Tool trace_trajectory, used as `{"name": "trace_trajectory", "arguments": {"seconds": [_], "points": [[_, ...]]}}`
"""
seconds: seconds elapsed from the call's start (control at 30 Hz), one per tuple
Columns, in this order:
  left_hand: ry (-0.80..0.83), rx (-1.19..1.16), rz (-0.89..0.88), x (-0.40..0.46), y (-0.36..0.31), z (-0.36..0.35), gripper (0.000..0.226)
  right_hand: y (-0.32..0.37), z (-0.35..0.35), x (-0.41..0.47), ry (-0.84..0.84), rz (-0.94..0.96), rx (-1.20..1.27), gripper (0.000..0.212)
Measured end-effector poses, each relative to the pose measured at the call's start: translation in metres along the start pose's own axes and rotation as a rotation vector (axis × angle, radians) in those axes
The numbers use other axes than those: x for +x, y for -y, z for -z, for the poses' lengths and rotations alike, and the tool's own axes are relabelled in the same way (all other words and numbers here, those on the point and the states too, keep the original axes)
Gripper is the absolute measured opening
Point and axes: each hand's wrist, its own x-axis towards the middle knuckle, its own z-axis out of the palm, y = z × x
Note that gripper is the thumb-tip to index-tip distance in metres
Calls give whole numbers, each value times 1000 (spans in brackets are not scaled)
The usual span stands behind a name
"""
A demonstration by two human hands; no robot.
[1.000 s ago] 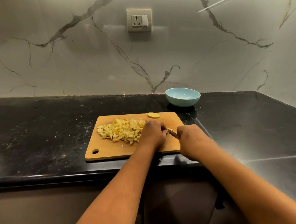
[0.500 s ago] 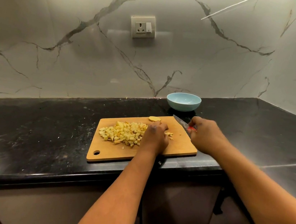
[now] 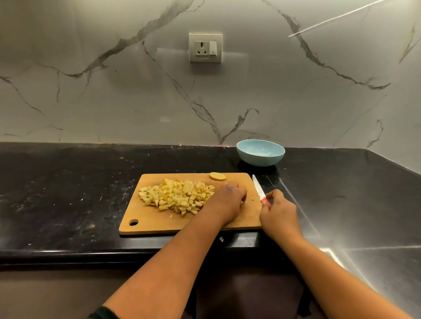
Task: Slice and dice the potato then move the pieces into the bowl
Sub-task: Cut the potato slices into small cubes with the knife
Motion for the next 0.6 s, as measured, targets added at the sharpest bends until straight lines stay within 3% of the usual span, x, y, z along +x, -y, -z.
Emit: {"name": "trace_trajectory", "arguments": {"seconds": [0.27,0.6], "points": [[76,45,30,2,-1,3,25,0,1,2,16,20,-10,19],[-137,-92,58,-7,19,19,23,-1,1,3,50,9,-28,19]]}}
